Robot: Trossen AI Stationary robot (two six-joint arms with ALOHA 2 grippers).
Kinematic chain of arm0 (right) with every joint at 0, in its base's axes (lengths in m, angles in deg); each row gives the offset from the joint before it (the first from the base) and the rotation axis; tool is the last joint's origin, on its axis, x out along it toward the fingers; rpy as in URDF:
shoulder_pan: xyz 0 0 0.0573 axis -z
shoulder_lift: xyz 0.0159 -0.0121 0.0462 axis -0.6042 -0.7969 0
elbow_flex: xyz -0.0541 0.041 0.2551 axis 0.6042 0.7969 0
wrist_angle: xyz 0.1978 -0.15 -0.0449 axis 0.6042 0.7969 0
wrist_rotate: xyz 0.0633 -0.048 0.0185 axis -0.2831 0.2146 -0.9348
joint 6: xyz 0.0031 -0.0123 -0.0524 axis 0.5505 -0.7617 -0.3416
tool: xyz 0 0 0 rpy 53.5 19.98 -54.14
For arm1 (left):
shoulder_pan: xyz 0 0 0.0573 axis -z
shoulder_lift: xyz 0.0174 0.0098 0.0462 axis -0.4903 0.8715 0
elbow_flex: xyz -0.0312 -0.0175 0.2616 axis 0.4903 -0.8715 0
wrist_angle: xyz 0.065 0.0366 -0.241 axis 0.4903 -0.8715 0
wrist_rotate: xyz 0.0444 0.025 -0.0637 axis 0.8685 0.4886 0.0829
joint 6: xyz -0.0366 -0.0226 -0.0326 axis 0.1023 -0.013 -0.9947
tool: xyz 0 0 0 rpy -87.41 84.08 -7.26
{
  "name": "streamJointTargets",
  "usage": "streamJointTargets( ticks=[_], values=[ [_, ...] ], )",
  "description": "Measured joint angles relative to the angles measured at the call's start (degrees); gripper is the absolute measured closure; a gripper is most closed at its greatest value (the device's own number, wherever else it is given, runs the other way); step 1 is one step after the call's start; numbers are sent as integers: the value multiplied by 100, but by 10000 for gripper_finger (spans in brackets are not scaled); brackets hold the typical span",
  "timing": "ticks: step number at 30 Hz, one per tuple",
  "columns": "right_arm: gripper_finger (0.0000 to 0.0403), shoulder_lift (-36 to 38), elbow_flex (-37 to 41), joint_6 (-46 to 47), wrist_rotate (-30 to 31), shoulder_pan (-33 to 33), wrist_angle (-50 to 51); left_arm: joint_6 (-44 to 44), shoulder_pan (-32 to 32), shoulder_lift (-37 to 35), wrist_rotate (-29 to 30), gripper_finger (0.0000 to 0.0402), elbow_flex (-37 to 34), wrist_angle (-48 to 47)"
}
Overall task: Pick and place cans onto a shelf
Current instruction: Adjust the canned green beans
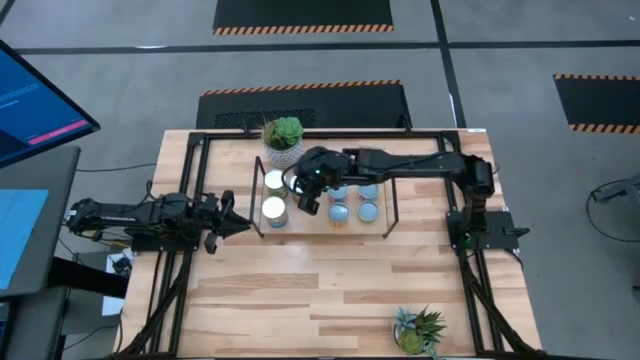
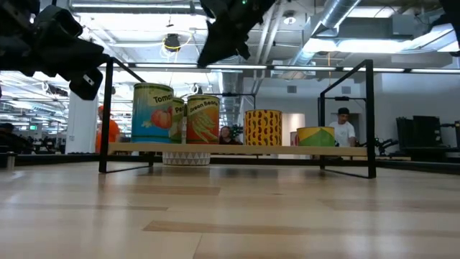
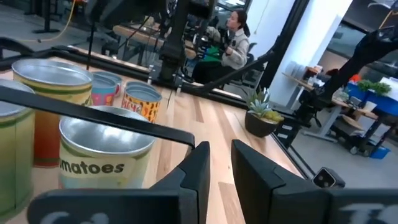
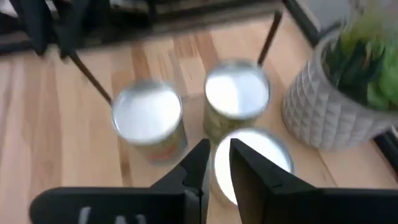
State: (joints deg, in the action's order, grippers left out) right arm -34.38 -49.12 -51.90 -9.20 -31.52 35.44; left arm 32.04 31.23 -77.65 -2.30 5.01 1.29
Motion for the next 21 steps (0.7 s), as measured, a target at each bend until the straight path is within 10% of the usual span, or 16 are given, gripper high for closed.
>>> streamJointTargets(
  ticks=[21],
  values=[
    [396,-57,0,-184,-91,-37,725,-582,2,987,-1163,345,-2,106]
  ],
)
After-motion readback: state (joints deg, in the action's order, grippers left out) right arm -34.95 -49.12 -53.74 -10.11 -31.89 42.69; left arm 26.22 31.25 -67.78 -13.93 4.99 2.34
